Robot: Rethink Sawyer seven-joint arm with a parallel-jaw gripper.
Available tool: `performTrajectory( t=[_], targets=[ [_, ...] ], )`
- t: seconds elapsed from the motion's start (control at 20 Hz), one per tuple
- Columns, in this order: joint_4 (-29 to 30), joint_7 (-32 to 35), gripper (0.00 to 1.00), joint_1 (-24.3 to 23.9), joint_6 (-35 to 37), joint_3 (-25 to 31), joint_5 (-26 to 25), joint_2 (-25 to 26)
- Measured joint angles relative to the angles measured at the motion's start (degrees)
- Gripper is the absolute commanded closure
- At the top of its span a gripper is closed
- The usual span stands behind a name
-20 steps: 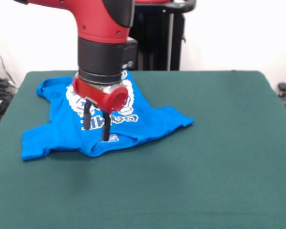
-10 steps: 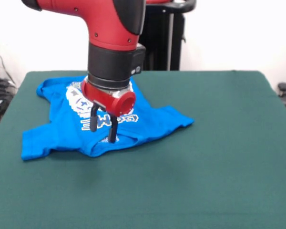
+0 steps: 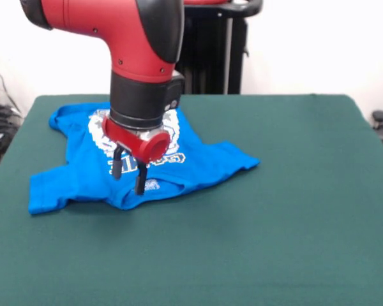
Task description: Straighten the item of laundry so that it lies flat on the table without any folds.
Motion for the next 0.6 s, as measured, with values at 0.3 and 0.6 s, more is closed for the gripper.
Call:
performTrajectory(
  t=[0.3,0.6],
  targets=[
    [0.1,0.0,0.0,1.8,-1.9,-2.3,2.0,2.2],
    [0.1,0.0,0.0,3.3,-2.2,-2.8,4.2,2.5]
  ],
)
